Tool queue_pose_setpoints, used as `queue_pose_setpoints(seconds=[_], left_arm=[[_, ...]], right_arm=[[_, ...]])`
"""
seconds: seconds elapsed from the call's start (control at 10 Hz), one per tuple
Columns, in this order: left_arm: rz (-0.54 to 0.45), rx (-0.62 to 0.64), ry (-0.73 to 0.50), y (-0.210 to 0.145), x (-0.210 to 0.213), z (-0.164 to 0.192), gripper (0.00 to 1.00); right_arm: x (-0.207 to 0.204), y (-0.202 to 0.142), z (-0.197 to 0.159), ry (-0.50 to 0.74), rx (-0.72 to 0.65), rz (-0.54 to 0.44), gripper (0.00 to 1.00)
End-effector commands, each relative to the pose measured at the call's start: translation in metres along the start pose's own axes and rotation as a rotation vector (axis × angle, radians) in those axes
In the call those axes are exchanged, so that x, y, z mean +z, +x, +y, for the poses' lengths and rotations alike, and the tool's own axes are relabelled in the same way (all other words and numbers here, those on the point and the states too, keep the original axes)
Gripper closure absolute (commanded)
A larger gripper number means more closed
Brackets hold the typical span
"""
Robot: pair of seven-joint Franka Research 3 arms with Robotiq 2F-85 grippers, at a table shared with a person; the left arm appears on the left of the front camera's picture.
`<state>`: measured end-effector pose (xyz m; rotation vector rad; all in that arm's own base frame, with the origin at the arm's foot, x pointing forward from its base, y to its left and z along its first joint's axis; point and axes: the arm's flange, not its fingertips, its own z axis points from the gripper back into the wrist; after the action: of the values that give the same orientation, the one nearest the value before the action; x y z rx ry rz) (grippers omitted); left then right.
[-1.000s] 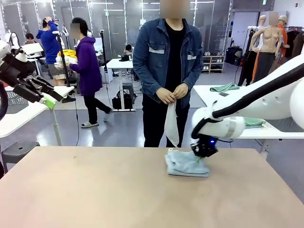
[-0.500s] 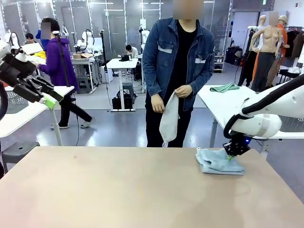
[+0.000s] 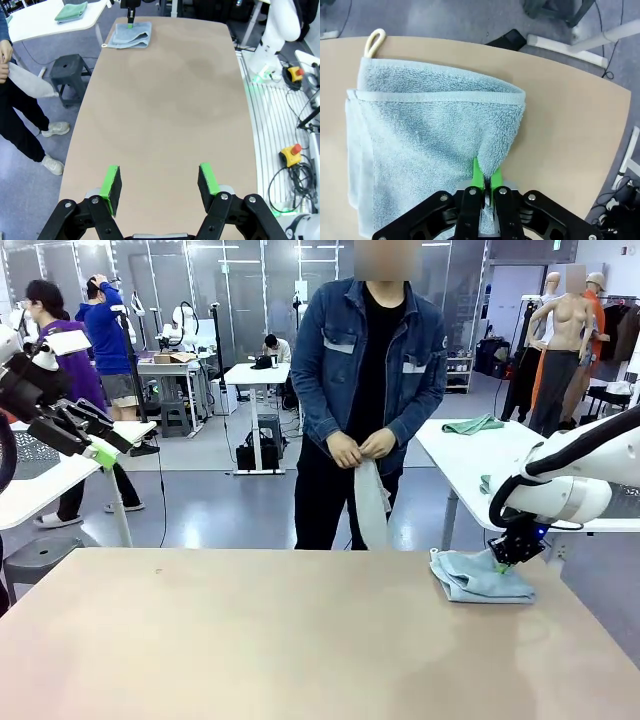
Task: Fold the towels and place them in the basket.
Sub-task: Place the folded Towel with hook on the right side of the table.
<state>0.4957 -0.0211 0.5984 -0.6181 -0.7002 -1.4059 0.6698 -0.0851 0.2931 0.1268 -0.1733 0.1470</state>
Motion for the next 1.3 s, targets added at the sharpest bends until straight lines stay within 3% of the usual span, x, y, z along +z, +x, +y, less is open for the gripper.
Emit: queue_pose_setpoints(seconds=[0.0,0.1,0.2,0.3,0.4,0.5,0.6,0.8,1.2], left_arm=[[-0.006,-0.005,0.004,0.000,-0.001,-0.003,0.22],[-0.006,-0.005,0.004,0.000,-0.001,-0.003,0.22],[-0.006,-0.005,0.004,0.000,-0.001,-0.003,0.22],[-0.006,-0.005,0.004,0.000,-0.001,-0.003,0.22],[-0.006,-0.005,0.004,0.000,-0.001,-0.003,0.22],[-0.006,-0.005,0.004,0.000,-0.001,-0.003,0.22],[-0.006,-0.005,0.004,0.000,-0.001,-0.003,0.22],[-0.006,-0.005,0.004,0.000,-0.001,-0.003,0.22],[-0.006,-0.005,0.004,0.000,-0.001,-0.003,0.22]], right_arm=[[-0.033,-0.013,-0.029,-0.049,0.032,0.067,0.75],[-0.028,-0.015,-0.031,-0.051,0.027,0.058,0.71],[-0.018,-0.017,-0.035,-0.060,0.016,0.045,0.55],[-0.007,-0.022,-0.038,-0.061,0.012,0.035,0.51],[0.010,-0.026,-0.042,-0.056,0.011,0.016,0.35],[0.027,-0.032,-0.045,-0.030,0.020,0.005,0.31],[0.051,-0.043,-0.044,0.014,0.034,-0.015,0.15],[0.101,-0.065,-0.040,0.158,0.070,-0.082,0.15],[0.198,-0.133,-0.028,0.206,-0.020,-0.142,0.15]])
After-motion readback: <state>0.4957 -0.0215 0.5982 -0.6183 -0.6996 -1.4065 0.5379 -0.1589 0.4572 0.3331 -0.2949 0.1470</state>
